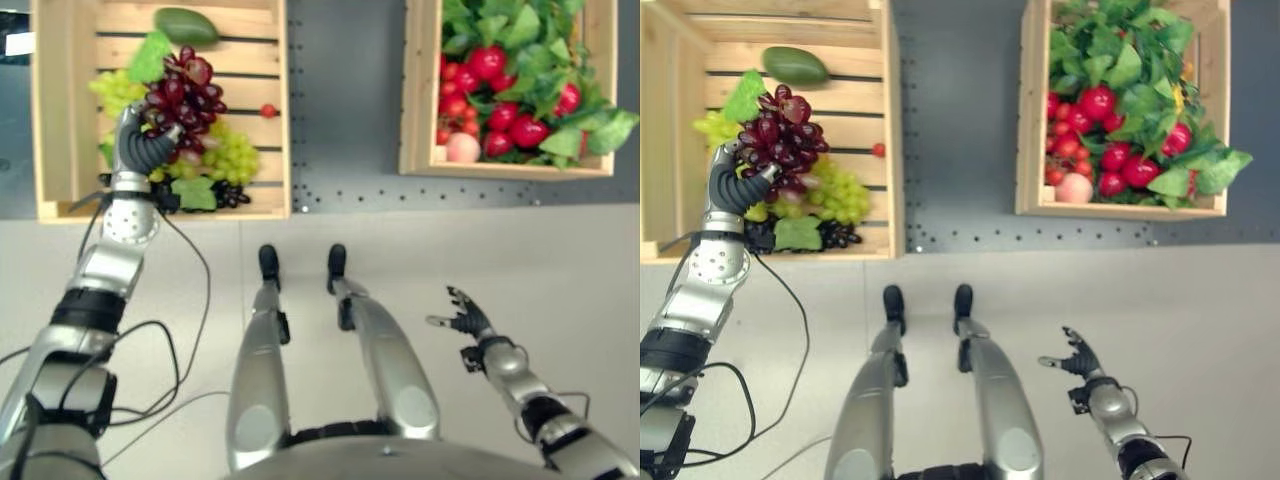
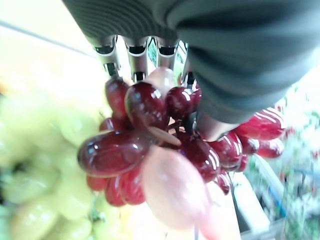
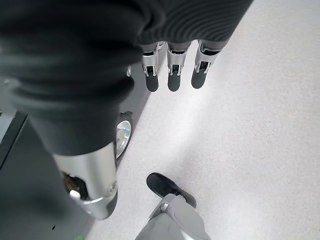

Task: Pick up the fruits from the basket on one side to the basket on the other side

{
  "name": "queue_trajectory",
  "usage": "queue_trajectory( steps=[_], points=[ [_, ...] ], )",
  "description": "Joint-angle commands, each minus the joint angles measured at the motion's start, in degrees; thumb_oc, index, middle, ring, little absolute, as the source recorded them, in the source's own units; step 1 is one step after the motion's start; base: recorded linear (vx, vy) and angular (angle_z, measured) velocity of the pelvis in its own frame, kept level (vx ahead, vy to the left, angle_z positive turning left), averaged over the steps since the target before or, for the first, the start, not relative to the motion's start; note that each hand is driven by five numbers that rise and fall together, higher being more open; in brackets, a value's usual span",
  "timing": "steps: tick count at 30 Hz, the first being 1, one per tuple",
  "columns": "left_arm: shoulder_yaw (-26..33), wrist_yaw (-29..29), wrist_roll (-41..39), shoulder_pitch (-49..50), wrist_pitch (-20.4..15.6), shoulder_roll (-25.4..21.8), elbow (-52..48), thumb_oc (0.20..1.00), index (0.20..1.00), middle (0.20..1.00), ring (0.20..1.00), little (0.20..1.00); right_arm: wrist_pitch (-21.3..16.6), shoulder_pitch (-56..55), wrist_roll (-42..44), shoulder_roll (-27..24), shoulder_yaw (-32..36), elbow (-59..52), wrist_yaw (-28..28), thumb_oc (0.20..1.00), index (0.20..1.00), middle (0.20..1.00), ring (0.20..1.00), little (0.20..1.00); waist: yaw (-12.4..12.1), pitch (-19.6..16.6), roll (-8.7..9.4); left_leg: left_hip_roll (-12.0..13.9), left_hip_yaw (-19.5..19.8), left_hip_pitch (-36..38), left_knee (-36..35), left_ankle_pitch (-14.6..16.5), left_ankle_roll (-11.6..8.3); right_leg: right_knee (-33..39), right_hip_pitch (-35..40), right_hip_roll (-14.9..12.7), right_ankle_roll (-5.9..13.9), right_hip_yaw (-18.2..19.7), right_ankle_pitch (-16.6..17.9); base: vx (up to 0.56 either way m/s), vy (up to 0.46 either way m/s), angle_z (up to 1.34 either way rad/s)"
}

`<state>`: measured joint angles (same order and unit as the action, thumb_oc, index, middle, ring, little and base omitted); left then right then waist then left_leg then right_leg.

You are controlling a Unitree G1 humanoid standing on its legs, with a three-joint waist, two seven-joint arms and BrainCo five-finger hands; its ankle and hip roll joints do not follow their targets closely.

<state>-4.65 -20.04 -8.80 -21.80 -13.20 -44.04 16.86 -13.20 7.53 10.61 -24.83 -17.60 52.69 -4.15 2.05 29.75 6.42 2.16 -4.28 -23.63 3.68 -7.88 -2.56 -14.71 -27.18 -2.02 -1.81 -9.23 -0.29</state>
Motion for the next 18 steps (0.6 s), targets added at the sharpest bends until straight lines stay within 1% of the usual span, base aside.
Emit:
queue_trajectory(
  steps=[1,3,4,7,8,9,11,12,13,14,15,17,18],
  points=[
    [3.8,0.1,-2.6,0.6,-5.2,1.3,-4.3,0.2,0.2,0.2,0.2,0.2,0.7,-4.9,-2.2,-1.3,1.3,0.1,-0.2,1.0,1.0,1.0,1.0,1.0,0.6,-4.7,0.05,-1.7,-0.2,0.9,5.6,7.7,0.47,2.0,2.9,-4.3,8.22,-1.1,-0.1,0.02,0.011,0.14],
    [4.8,1.5,-4.1,3.0,-5.9,2.2,-6.5,0.2,0.2,0.2,0.2,0.2,0.7,-5.9,-3.4,-2.1,1.2,-2.9,0.5,1.0,1.0,1.0,1.0,1.0,0.5,-5.8,0.11,-1.8,-0.2,2.2,5.6,8.1,0.65,1.9,4.0,-4.3,8.21,-1.1,-0.3,0.04,0.024,0.09],
    [4.8,1.5,-4.1,3.1,-5.9,2.2,-6.6,0.2,0.2,0.2,0.2,0.2,0.7,-6.0,-3.4,-2.1,1.1,-2.9,0.5,1.0,1.0,1.0,1.0,1.0,0.5,-5.8,0.1,-1.8,-0.2,2.3,5.5,8.1,0.65,1.9,4.0,-4.3,8.21,-1.1,-0.3,0.0,0.0,0.0],
    [5.5,3.5,-6.8,5.2,-7.0,3.8,-9.1,0.2,0.2,0.2,0.2,0.2,0.2,-6.3,-4.1,-4.1,1.6,-9.6,1.2,1.0,1.0,1.0,1.0,1.0,0.2,-6.9,-0.3,-2.0,-0.4,3.8,5.4,8.5,0.81,1.7,5.2,-4.3,8.31,-1.0,-0.7,0.03,0.028,-0.02],
    [5.6,4.0,-7.4,5.9,-7.0,4.4,-10.0,0.2,0.2,0.2,0.2,0.2,0.1,-6.4,-4.5,-4.9,1.7,-12.4,1.4,1.0,1.0,1.0,1.0,1.0,0.2,-7.2,-0.42,-1.9,-0.3,4.1,5.4,8.6,0.84,1.6,5.5,-4.3,8.3,-1.0,-0.8,0.05,0.037,-0.06],
    [5.7,4.7,-8.3,6.5,-7.3,4.9,-10.6,0.2,0.2,0.2,0.2,0.2,-0.3,-6.1,-4.9,-6.6,2.1,-17.5,1.7,1.0,1.0,1.0,1.0,1.0,0.2,-7.6,-0.6,-1.9,-0.3,4.5,5.6,8.7,0.86,1.3,5.8,-4.4,8.28,-0.9,-0.9,0.04,0.03,-0.1],
    [5.7,6.1,-9.8,7.5,-7.8,5.5,-11.9,0.2,0.2,0.2,0.2,0.2,-1.0,-5.6,-4.0,-8.6,3.8,-22.6,1.9,1.0,1.0,1.0,1.0,1.0,0.3,-8.6,-1.03,-2.0,-0.4,5.3,5.4,8.8,0.96,1.5,6.5,-4.3,8.28,-0.8,-0.9,0.05,0.035,-0.12],
    [5.6,6.7,-10.7,7.8,-7.9,5.8,-13.5,0.2,0.2,0.2,0.2,0.2,-1.5,-4.9,-3.4,-9.7,4.8,-25.3,1.7,1.0,1.0,1.0,1.0,1.0,0.2,-9.1,-1.35,-2.2,-0.5,6.0,5.5,9.2,1.0,1.5,7.2,-4.3,8.24,-0.6,-1.3,0.07,0.056,-0.06],
    [5.8,7.8,-11.9,9.0,-8.3,6.1,-15.2,0.2,0.2,0.2,0.2,0.2,-2.2,-4.4,-2.8,-10.8,6.6,-30.6,1.7,1.0,1.0,1.0,1.0,1.0,0.1,-9.9,-1.9,-2.3,-0.6,7.1,5.4,9.4,1.07,1.5,8.2,-4.4,8.24,-0.6,-1.5,0.05,0.044,0.02],
    [5.8,7.8,-11.9,9.0,-8.2,6.1,-15.2,0.2,0.2,0.2,0.2,0.2,-2.2,-4.5,-2.8,-10.8,6.7,-30.7,1.7,1.0,1.0,1.0,1.0,1.0,0.1,-10.0,-1.91,-2.3,-0.6,6.9,5.3,9.2,1.09,1.7,8.1,-4.4,8.22,-0.6,-1.3,0.04,0.041,0.01],
    [5.7,8.6,-13.2,9.5,-8.2,6.6,-15.9,0.2,0.2,0.2,0.2,0.2,-2.5,-4.1,-2.6,-11.6,7.8,-33.0,1.4,1.0,1.0,1.0,1.0,1.0,0.2,-10.5,-2.25,-2.3,-0.6,7.5,5.2,9.3,1.14,1.6,8.5,-4.4,8.19,-0.5,-1.4,0.04,0.027,0.02],
    [5.5,9.4,-14.7,9.7,-8.3,7.9,-16.4,0.2,0.2,0.2,0.2,0.2,-3.0,-3.5,-1.7,-11.3,8.7,-34.2,1.4,1.0,1.0,1.0,1.0,1.0,0.1,-11.4,-2.78,-2.5,-0.5,8.2,5.0,9.5,1.24,1.6,9.1,-4.4,8.24,-0.4,-1.6,0.04,0.037,0.03],
    [5.5,10.1,-15.2,10.2,-8.0,8.5,-17.3,0.2,0.2,0.2,0.2,0.2,-3.1,-3.5,-0.9,-10.9,9.5,-36.9,1.9,1.0,1.0,1.0,1.0,1.0,0.1,-12.1,-3.26,-2.6,-0.5,8.7,5.0,9.8,1.29,1.5,9.7,-4.6,8.24,-0.3,-1.9,0.02,0.023,0.07]
  ],
)
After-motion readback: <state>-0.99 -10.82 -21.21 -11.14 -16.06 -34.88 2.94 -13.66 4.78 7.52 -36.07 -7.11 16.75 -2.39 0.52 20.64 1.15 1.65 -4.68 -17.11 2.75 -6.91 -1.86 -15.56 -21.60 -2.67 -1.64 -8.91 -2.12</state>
